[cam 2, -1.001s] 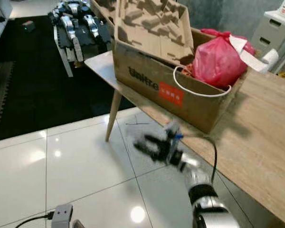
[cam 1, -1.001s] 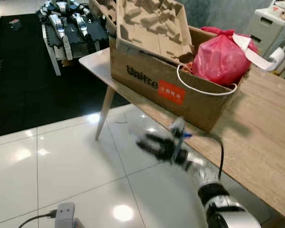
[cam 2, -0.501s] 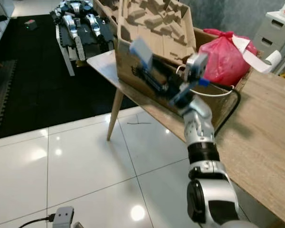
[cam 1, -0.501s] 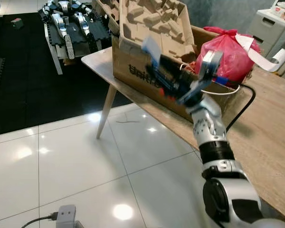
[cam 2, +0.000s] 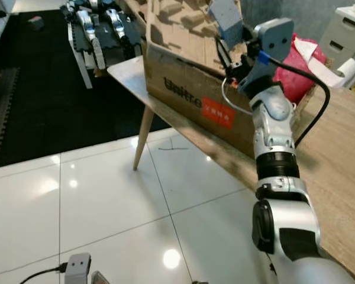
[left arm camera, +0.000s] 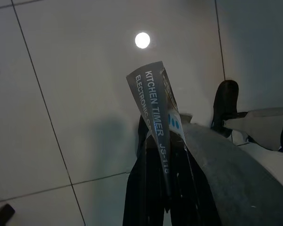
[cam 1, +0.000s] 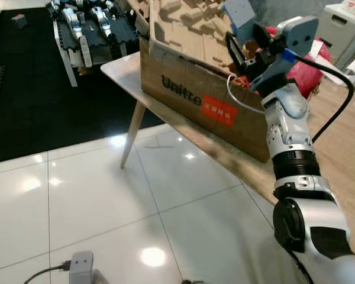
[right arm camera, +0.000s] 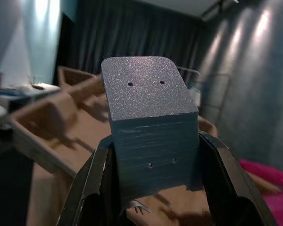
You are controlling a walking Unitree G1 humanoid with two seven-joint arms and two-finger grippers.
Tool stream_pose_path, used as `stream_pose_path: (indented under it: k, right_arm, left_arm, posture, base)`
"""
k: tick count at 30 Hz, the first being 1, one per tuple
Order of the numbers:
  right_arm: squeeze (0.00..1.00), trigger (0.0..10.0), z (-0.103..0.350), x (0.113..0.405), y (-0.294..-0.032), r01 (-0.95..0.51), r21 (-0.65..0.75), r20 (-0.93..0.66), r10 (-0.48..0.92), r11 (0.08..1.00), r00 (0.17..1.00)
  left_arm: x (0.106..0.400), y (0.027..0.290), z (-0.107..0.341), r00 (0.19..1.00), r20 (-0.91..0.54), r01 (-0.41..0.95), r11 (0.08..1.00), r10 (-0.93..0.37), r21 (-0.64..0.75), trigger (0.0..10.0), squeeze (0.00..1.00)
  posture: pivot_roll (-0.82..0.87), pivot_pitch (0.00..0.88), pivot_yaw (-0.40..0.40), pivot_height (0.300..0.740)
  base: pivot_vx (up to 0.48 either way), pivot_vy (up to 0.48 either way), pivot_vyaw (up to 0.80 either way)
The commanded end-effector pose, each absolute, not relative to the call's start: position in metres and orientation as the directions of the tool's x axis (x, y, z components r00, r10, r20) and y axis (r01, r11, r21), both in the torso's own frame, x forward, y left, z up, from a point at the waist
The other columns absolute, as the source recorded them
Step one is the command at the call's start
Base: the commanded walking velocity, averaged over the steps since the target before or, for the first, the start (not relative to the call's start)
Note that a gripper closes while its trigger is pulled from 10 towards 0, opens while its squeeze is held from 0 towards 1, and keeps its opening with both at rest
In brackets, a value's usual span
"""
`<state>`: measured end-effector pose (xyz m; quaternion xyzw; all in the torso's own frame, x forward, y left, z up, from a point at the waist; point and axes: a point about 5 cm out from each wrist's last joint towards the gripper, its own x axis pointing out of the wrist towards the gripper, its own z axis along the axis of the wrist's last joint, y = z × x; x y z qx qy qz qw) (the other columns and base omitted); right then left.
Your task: Picking trash to rubbish bin
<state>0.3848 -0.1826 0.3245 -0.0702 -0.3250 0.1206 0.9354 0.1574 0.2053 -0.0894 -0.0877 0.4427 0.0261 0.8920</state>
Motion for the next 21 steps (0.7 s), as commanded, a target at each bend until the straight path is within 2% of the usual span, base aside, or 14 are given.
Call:
stream_pose_path:
  k: [1,16,17,18,19,21]
  right_arm:
    - [0.00,10.0,0.326,0.387,-0.189,-0.117,-0.215,0.583,0.224,0.970,0.781]
    - [0.00,10.0,0.330,0.394,-0.191,-0.025,-0.261,0.566,0.174,0.965,0.806]
    - [0.57,10.0,0.333,0.395,-0.189,-0.021,-0.260,0.574,0.172,0.965,0.800]
    - [0.57,10.0,0.333,0.395,-0.189,-0.021,-0.260,0.574,0.172,0.965,0.800]
    - [1.00,10.0,0.338,0.395,-0.190,0.000,-0.260,0.587,0.158,0.966,0.794]
    - [1.00,10.0,0.338,0.395,-0.190,0.000,-0.260,0.587,0.158,0.966,0.794]
  left_arm:
    - [0.147,0.201,-0.094,0.591,-0.805,-0.135,0.980,-0.038,-0.146,10.0,0.00]
    - [0.147,0.207,-0.091,0.623,-0.781,-0.115,0.984,-0.037,-0.139,10.0,0.00]
    - [0.150,0.208,-0.090,0.632,-0.774,-0.112,0.984,-0.036,-0.137,10.0,0.00]
    - [0.150,0.208,-0.090,0.632,-0.774,-0.112,0.984,-0.036,-0.137,10.0,0.00]
    - [0.154,0.209,-0.088,0.642,-0.766,-0.110,0.985,-0.034,-0.136,10.0,0.00]
    - [0.154,0.209,-0.088,0.642,-0.766,-0.110,0.985,-0.034,-0.136,10.0,0.00]
  posture:
    - [0.05,0.217,-0.065,0.740]
    - [0.08,0.280,-0.056,0.740]
    - [0.08,0.280,-0.054,0.740]
    - [0.08,0.280,-0.054,0.740]
    - [0.08,0.279,-0.054,0.740]
    - [0.08,0.279,-0.054,0.740]
  base:
    - [0.000,0.000,0.00]
    - [0.000,0.000,0.00]
    - [0.000,0.000,0.00]
    - [0.000,0.000,0.00]
    - [0.000,0.000,0.00]
    - [0.000,0.000,0.00]
